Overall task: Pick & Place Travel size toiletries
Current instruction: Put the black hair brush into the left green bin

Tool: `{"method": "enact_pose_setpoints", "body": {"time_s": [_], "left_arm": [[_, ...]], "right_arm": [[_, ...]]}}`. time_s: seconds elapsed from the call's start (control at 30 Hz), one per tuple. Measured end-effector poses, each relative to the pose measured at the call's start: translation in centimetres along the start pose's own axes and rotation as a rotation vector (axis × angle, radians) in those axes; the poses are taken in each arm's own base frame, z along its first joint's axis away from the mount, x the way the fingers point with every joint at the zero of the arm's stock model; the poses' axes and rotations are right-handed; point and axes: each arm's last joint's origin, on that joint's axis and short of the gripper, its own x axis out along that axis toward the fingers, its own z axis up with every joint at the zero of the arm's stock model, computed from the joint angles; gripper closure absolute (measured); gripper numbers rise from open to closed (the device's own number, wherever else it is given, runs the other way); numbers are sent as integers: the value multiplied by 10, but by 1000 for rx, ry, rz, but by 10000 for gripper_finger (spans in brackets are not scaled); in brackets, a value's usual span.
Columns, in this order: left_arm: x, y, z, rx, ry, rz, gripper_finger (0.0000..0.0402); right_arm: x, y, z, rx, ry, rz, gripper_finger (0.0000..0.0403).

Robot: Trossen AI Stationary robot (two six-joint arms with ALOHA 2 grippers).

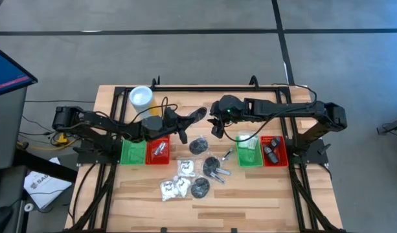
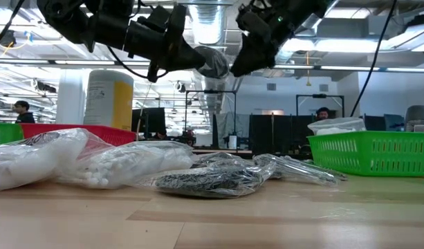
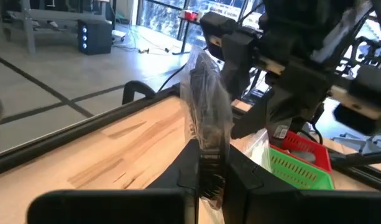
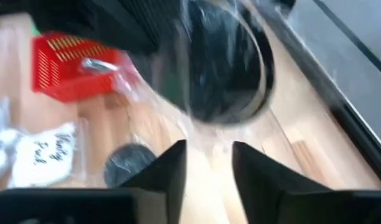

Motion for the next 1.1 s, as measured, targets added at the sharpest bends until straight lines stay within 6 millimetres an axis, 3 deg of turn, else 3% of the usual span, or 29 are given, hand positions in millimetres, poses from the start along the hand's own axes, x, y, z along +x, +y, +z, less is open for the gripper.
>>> {"method": "enact_pose_setpoints", "body": {"time_s": [0.2,0.37,0.8,1.1], "left_arm": [[-14,-4,4,23,51,29,382],[-40,-10,8,45,133,71,382],[-115,-16,10,-29,272,138,382],[-135,-7,-2,-70,388,224,382]], "right_arm": [[0,-11,-12,3,127,-32,194],[-1,-12,-18,-16,194,-36,161],[0,-10,-21,-16,216,-35,158],[0,-10,-21,-16,216,-35,158]]}}
